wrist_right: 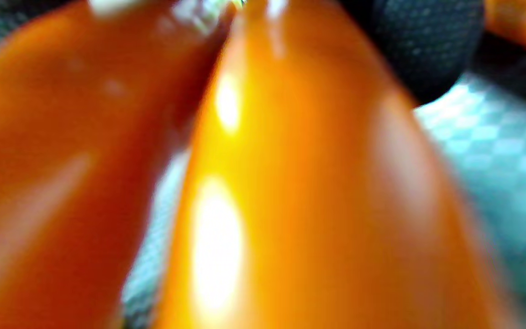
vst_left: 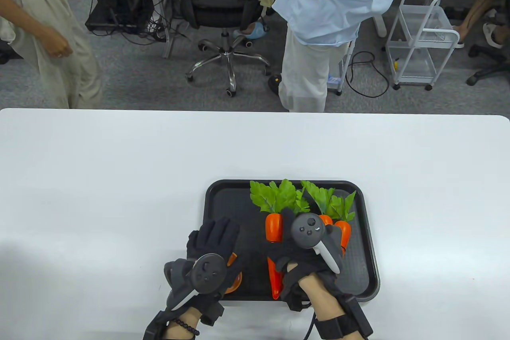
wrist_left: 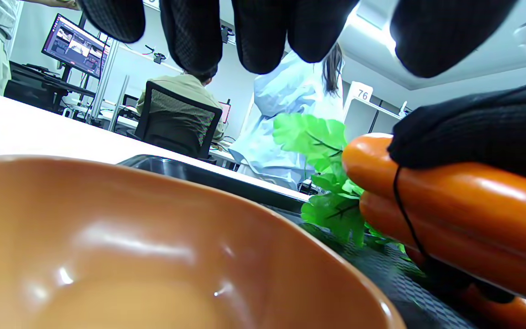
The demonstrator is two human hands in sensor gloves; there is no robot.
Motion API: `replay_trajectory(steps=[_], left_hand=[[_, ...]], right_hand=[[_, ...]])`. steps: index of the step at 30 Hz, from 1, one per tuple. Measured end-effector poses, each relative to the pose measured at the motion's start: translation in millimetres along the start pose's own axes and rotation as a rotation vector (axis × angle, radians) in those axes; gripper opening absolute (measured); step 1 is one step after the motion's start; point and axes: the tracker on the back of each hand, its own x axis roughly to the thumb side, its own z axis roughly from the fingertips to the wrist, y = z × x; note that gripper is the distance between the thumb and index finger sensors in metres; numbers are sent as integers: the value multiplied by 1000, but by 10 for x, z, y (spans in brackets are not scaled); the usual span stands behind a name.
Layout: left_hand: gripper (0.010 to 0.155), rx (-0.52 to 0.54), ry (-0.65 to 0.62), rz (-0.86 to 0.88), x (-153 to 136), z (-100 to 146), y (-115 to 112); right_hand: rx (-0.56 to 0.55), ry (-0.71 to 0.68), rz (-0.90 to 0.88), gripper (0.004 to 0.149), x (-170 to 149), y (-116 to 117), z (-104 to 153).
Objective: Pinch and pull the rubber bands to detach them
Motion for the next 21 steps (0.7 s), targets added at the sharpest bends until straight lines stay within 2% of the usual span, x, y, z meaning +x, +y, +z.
replay_trajectory(steps=[9,13,17,21], left_hand=[[68,17,-24,39,47,30,-24],[63,55,-44,63,77,54,2],[58,79,-90,129,115,77,22],[51,110,-118,194,113,98,64]], right_hand=[[51,-105,-320,97,-109,55,160],[88,-176,-463,96,-102,111,202],[164,-272,-690,95,-39,206,215],[187,-346,-815,94,-32,234,206]])
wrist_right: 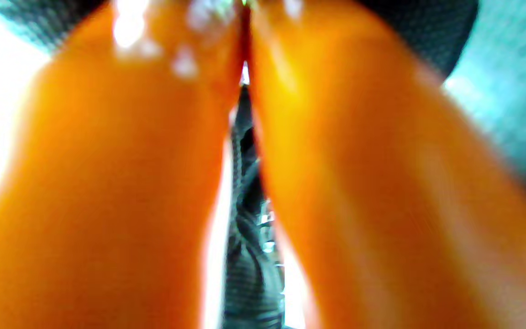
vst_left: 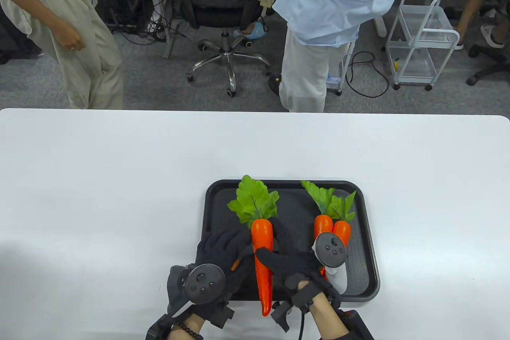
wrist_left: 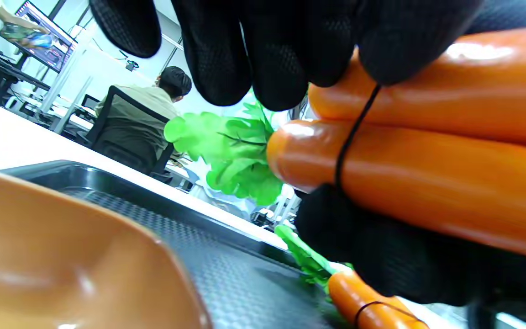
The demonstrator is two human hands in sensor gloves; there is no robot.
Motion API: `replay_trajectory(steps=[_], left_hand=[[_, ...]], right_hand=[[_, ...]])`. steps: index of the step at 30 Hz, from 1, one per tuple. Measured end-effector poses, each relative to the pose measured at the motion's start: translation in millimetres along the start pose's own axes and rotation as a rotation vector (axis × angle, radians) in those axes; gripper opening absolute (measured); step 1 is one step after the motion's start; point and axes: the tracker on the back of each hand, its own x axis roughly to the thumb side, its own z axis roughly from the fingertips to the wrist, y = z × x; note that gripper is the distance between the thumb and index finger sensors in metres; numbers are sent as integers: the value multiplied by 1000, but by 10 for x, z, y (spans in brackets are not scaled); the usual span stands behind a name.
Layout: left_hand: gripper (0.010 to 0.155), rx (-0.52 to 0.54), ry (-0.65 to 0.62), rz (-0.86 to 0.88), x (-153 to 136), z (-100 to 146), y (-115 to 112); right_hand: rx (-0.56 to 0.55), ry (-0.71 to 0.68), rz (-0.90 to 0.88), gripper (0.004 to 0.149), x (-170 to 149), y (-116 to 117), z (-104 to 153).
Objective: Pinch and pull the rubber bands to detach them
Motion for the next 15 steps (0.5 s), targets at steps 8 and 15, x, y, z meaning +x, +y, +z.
replay_trajectory(steps=[8,15], left_hand=[[44,18,-38,50,47,21,-14],[39,26,-94,12,139,32,-10]], right_hand=[[19,-61,-144,93,-36,1,6],[-9,-71,-235,92,-114,-12,-3]])
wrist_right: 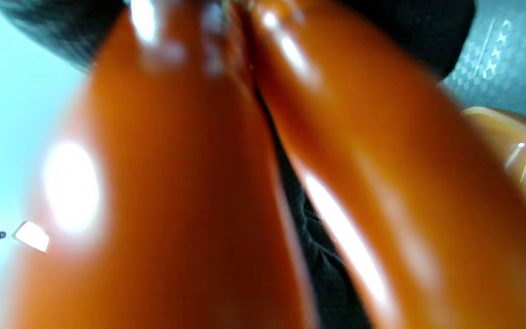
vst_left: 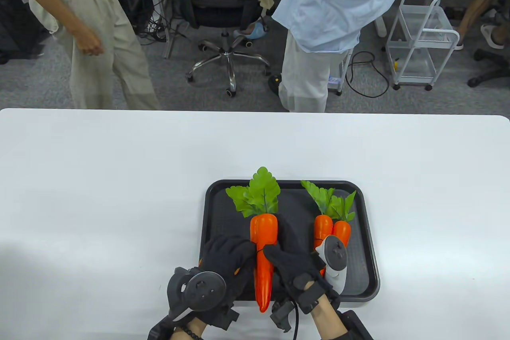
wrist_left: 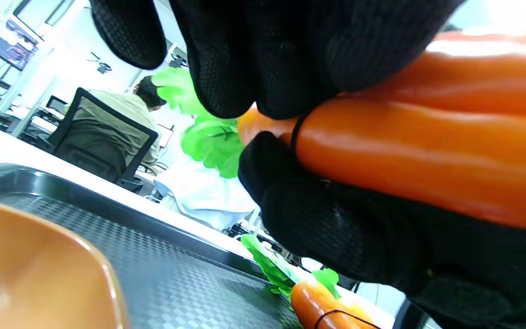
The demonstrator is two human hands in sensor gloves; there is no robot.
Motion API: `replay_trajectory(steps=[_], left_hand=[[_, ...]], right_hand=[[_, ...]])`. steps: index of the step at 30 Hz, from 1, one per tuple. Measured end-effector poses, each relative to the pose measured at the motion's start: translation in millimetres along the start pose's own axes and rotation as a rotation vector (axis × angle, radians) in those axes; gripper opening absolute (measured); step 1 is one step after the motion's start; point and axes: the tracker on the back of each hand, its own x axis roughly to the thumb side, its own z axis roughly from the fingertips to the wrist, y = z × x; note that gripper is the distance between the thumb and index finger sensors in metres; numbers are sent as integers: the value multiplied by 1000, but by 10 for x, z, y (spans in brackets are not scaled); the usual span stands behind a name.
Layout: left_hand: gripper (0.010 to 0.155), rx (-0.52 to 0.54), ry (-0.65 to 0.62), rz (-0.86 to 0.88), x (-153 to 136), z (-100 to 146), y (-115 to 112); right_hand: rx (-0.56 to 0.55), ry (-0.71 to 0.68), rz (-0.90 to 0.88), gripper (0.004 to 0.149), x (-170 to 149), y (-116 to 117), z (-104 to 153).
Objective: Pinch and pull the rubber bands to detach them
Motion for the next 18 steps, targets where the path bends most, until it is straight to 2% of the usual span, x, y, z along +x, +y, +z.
replay_trajectory(steps=[7,10,13,18], left_hand=[[39,-24,-54,-35,65,-1,-36],[38,-40,-86,-57,117,12,-56],[38,-43,-91,-62,144,4,-76],[38,-48,-104,-68,163,12,-78]], right_hand=[[-7,46,-82,91,-67,-68,10],[-24,48,-201,89,-91,-120,6],[-4,27,-187,89,-82,-165,6],[-32,-13,-206,89,-49,-178,1]])
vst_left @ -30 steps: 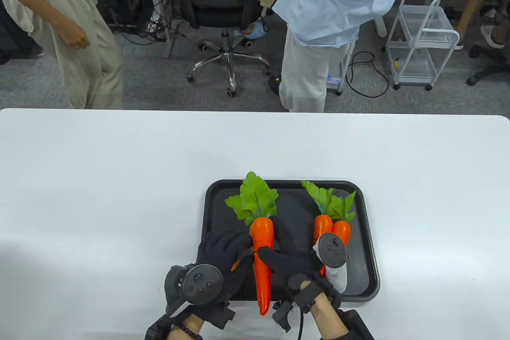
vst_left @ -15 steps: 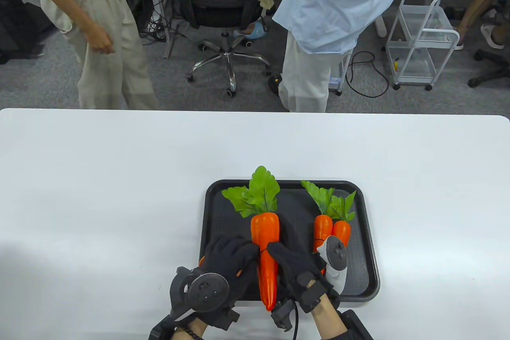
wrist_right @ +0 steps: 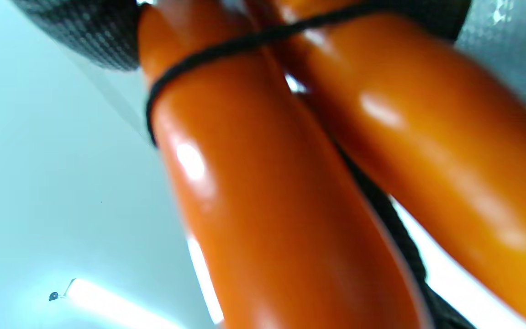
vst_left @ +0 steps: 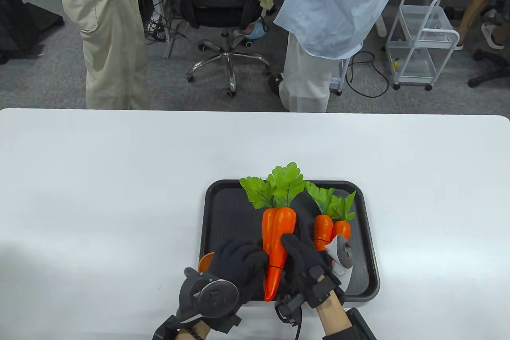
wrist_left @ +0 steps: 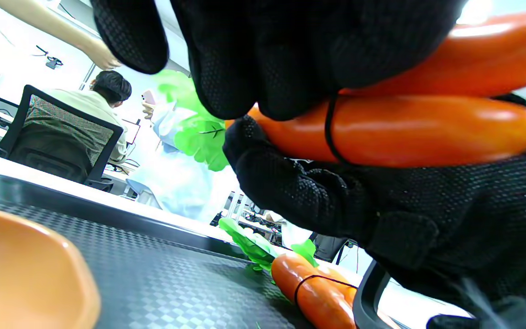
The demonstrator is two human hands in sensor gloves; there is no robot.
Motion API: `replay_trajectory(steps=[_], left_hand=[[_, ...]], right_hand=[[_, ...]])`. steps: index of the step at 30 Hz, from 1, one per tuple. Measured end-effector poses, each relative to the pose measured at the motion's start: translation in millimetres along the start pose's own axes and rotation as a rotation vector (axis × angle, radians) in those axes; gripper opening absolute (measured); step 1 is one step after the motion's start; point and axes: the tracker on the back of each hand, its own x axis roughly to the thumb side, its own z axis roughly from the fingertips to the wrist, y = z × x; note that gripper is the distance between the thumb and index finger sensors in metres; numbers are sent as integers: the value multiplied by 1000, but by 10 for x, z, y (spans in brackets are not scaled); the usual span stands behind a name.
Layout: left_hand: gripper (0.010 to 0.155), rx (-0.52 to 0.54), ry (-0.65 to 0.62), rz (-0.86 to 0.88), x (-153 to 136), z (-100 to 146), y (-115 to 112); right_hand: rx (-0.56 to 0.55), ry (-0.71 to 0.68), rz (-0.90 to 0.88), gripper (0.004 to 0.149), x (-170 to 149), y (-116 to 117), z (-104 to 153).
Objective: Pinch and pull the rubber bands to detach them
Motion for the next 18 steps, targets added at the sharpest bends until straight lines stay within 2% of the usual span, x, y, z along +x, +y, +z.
replay_trajectory(steps=[11,18], left_hand=[[38,-19,-52,-30,70,0,-8],[38,-16,-89,-70,87,11,43]], right_hand=[[-46,-52,-18,90,63,-58,13],[-151,-126,-4,90,130,-140,42]])
